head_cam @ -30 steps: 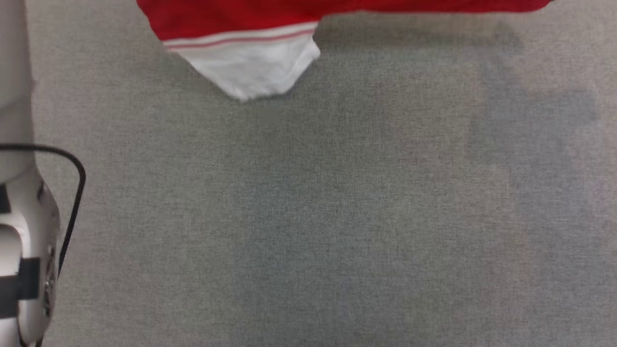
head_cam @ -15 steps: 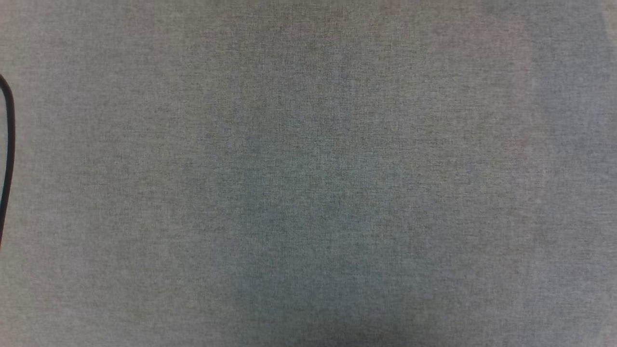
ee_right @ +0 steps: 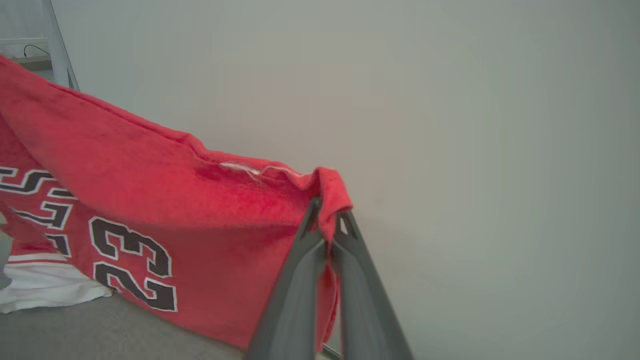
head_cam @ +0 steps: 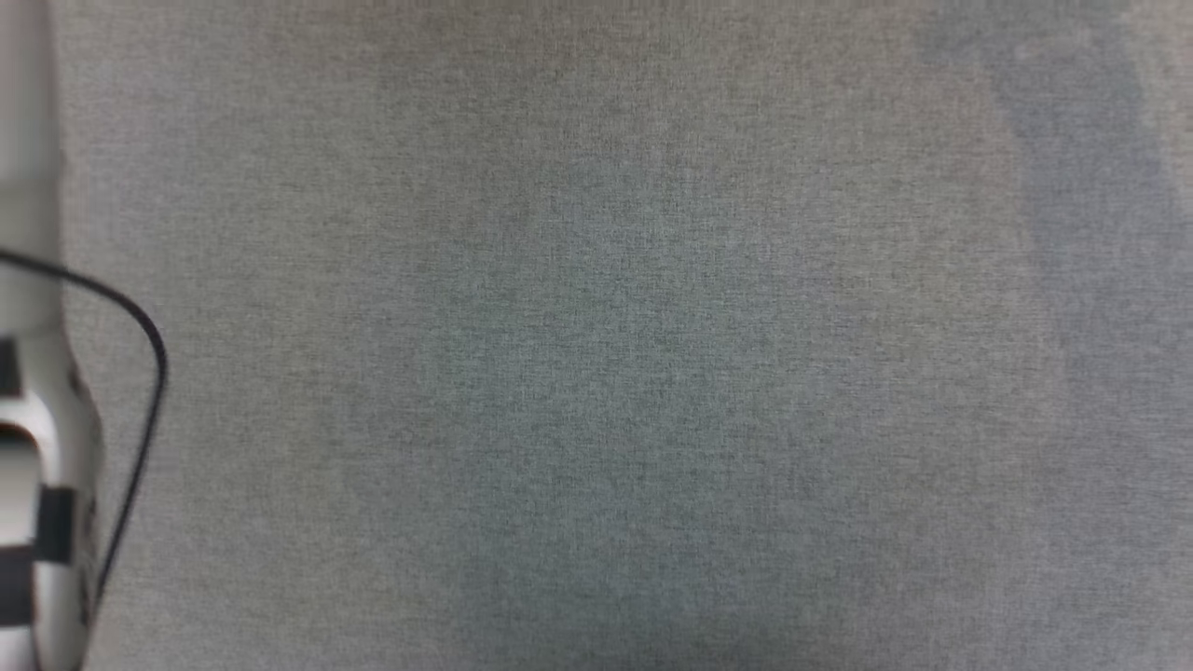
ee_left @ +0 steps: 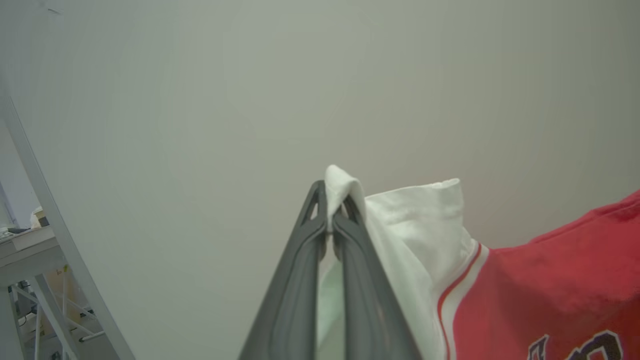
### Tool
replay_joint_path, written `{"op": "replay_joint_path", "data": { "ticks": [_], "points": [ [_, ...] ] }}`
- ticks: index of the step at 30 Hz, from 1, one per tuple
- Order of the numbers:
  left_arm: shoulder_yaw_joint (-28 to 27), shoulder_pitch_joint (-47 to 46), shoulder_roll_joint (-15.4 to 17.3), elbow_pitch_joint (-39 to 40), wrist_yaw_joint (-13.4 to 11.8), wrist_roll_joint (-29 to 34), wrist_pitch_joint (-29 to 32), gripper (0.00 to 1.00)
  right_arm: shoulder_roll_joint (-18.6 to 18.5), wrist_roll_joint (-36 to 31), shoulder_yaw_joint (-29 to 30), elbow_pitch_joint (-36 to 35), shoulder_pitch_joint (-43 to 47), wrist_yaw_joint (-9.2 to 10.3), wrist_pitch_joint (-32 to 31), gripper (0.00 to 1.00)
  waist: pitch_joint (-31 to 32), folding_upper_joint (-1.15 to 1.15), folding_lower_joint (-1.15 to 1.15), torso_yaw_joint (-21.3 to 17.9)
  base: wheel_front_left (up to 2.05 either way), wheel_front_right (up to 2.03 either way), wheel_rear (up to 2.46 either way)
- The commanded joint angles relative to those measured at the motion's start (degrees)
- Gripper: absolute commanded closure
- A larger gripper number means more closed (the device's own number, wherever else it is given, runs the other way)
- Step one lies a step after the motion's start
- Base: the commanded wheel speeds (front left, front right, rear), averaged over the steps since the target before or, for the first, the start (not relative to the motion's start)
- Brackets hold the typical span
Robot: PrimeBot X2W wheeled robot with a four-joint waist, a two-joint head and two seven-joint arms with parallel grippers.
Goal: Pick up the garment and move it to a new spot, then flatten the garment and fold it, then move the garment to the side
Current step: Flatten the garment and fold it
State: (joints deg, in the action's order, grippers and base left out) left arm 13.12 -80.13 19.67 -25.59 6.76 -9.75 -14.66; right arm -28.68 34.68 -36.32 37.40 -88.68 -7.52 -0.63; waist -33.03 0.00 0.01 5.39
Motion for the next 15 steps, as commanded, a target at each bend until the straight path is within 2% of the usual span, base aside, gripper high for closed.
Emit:
{"op": "replay_joint_path", "data": {
  "ticks": [1, 15],
  "points": [
    [-0.4, 4.1, -0.3, 1.7, -0.4, -0.6, -0.3, 1.0, -0.7, 1.2, -1.3, -0.4, 3.1, 0.03, 0.8, 1.0, 1.8, 0.0, -0.01, 0.3, 0.0, 0.0, 0.0],
    [-2.8, 42.0, -1.0, 15.7, -4.2, -1.3, -0.3, 1.0, -6.1, 10.7, -9.4, -5.7, 29.2, 0.03, 6.1, 1.0, 13.1, 0.0, -0.01, 0.1, 0.0, 0.0, 0.0]
  ]
}}
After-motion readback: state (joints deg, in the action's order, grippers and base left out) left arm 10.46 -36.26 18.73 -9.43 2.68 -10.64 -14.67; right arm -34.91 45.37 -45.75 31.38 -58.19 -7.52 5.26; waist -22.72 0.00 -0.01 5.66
